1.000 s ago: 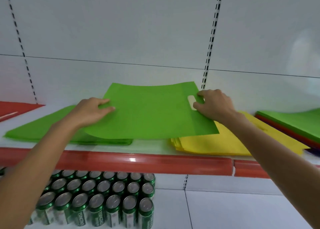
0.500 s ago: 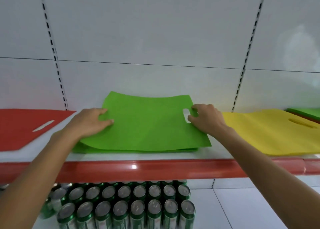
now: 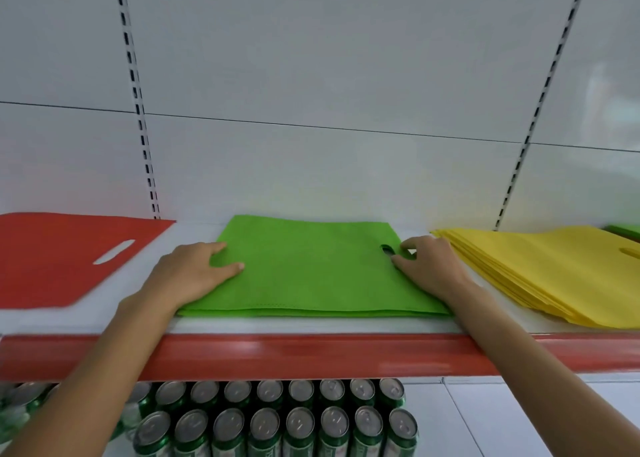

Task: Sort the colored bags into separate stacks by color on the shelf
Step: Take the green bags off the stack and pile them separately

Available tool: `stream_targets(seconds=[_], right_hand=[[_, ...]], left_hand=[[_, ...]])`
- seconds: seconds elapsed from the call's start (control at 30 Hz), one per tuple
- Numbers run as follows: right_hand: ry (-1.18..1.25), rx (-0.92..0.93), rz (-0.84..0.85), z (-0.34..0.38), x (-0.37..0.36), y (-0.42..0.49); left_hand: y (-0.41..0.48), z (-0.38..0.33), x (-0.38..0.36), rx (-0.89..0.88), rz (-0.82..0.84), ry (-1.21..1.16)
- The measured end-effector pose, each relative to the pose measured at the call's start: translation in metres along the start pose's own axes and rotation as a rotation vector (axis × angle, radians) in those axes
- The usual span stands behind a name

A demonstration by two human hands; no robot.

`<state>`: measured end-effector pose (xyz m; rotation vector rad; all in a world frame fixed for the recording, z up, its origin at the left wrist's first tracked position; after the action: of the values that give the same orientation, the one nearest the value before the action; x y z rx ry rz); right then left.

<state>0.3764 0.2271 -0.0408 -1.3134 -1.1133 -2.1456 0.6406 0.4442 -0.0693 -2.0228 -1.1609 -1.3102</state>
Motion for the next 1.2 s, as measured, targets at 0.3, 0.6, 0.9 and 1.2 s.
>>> stream_targets(seconds=[0.3, 0.6, 0.9, 1.2], right_hand=[[0.071, -0.011, -0.028, -0.005, -0.003, -0.002], [0.151, 0.0, -0.053, -0.004, 0.002, 0.001], [0.096, 0.005, -0.167, -0.06, 0.081, -0.008], [-0.038, -0.059, -0.174, -0.217, 0.167, -0.071]], left_hand=[[-0.005, 0.006, 0.001, 0.041, 0.056, -0.116], [-0.021, -0.017, 0.022, -0.043, -0.172, 0.205], [-0.066, -0.117, 0.012, -0.217, -0.138, -0.004], [-0.133, -0.271, -0.059, -0.373, -0.045, -0.142]])
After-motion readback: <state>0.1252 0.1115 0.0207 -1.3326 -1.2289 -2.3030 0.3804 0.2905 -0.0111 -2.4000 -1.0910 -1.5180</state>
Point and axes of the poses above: each hand's wrist, its own y-axis towards the middle knuckle, its own x-axis out of the back of the hand, z = x × y, the point moved 9 cm from there along y, towards the middle knuckle, and after that the axes turned 15 degrees about x, right-handed, at the moved point
